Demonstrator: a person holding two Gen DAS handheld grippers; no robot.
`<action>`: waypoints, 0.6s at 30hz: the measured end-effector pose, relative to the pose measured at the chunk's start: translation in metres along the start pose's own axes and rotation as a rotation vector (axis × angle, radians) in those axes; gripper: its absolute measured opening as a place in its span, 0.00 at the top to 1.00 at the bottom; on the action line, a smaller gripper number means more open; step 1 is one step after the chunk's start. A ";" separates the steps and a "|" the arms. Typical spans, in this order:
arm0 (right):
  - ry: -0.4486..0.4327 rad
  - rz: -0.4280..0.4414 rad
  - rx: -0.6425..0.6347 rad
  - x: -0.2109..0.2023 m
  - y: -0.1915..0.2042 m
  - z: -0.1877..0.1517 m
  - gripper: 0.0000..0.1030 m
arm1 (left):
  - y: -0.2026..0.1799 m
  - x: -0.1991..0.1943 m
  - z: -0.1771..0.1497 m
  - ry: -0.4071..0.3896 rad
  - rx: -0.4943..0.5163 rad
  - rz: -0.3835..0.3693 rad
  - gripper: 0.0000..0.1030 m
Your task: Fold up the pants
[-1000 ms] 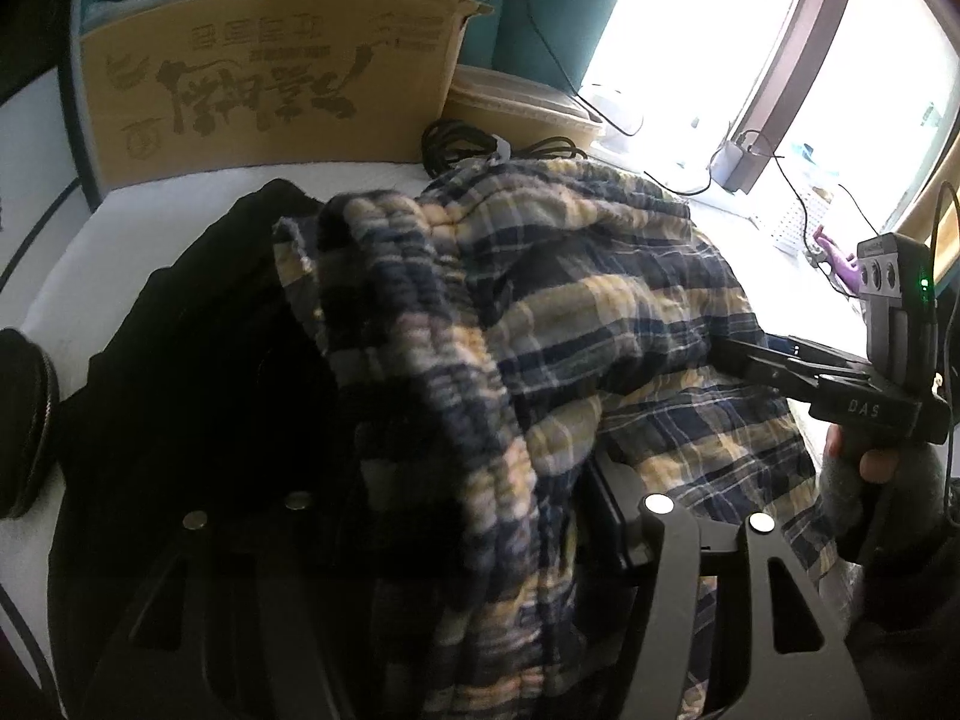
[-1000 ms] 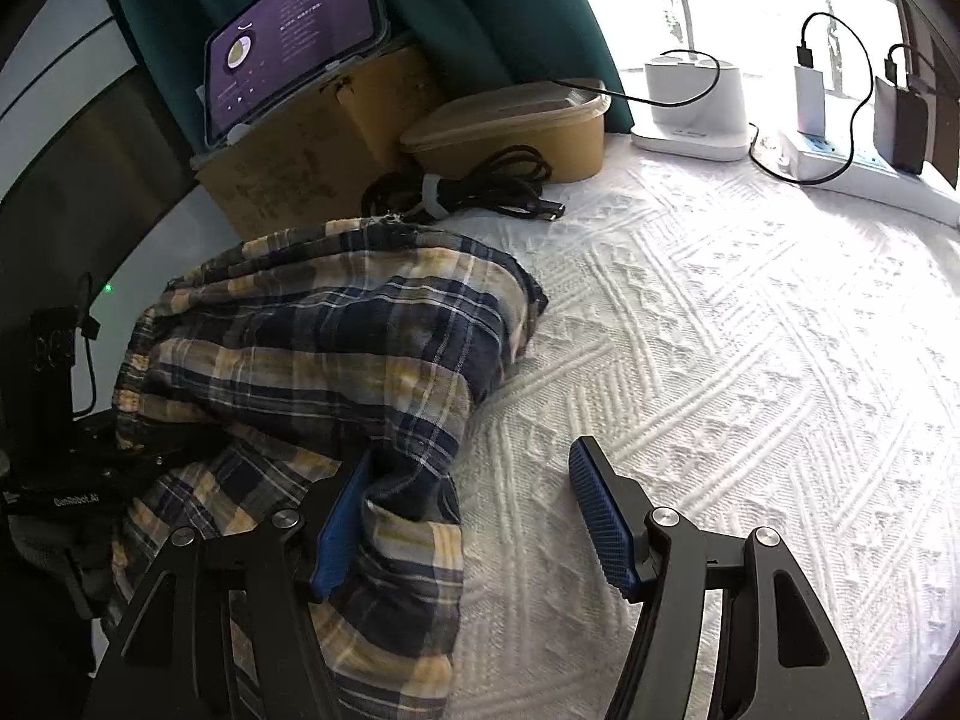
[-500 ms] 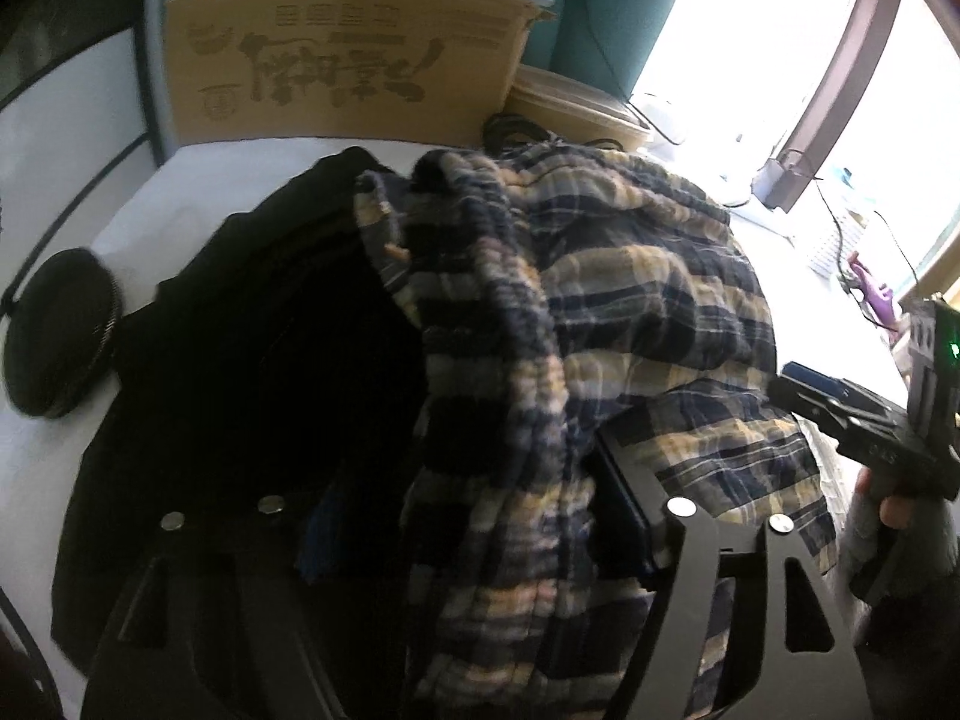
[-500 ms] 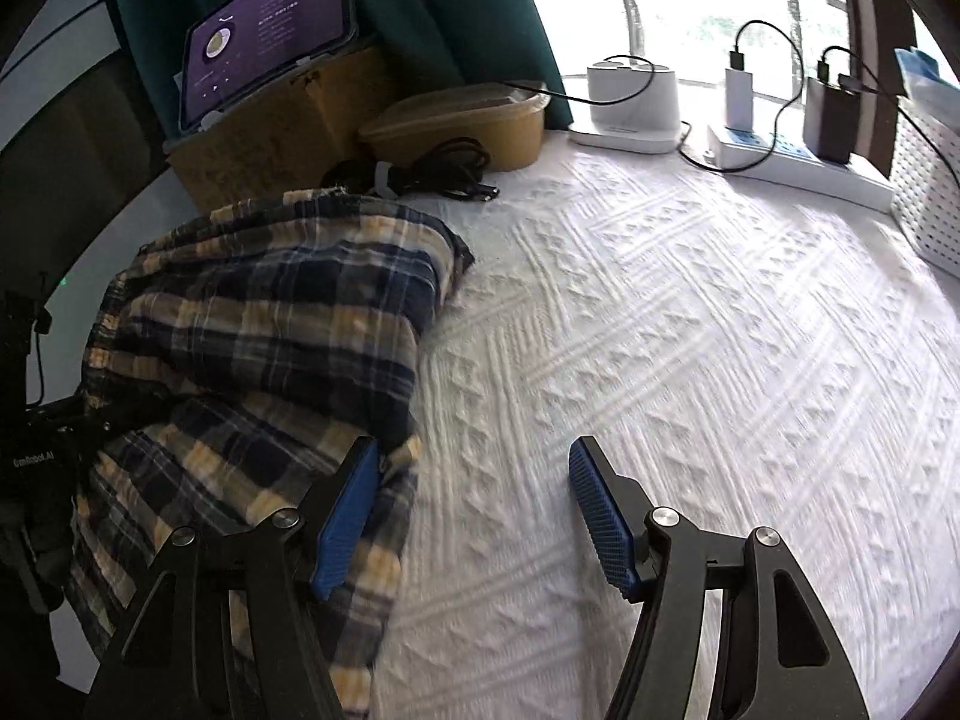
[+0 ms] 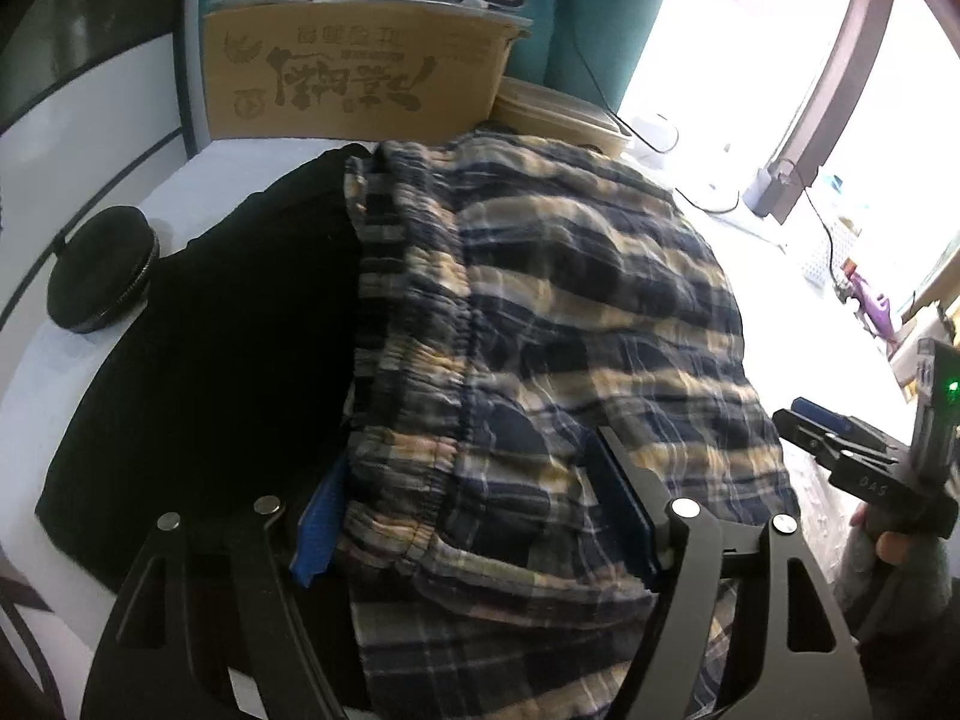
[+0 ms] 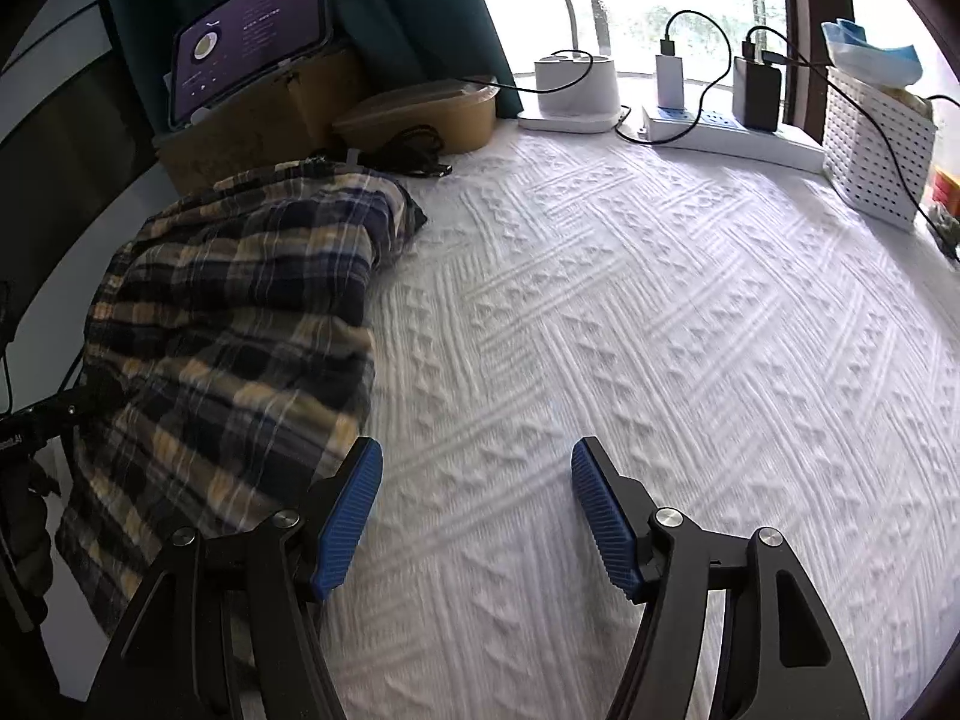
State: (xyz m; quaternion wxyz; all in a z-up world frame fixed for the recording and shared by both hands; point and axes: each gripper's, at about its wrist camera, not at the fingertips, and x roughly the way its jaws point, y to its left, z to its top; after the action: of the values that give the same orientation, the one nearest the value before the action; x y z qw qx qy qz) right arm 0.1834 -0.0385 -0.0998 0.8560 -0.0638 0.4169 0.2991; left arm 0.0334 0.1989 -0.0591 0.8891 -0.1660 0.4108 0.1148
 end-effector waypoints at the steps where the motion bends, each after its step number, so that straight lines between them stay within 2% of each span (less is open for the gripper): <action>1: 0.000 -0.001 0.000 -0.003 0.000 -0.003 0.34 | -0.003 -0.001 -0.003 -0.005 0.005 0.007 0.27; 10: 0.000 -0.011 0.005 -0.025 -0.008 -0.028 0.34 | -0.005 -0.014 -0.024 -0.035 -0.014 0.063 0.27; 18: -0.001 -0.018 -0.001 -0.041 -0.006 -0.044 0.34 | -0.011 -0.033 -0.043 -0.065 -0.009 0.073 0.27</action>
State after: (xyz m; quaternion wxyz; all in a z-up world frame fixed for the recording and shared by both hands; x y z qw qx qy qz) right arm 0.1375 -0.0783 -0.0982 0.8588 -0.0679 0.4160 0.2913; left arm -0.0133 0.1704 -0.0575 0.8965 -0.1508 0.3869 0.1543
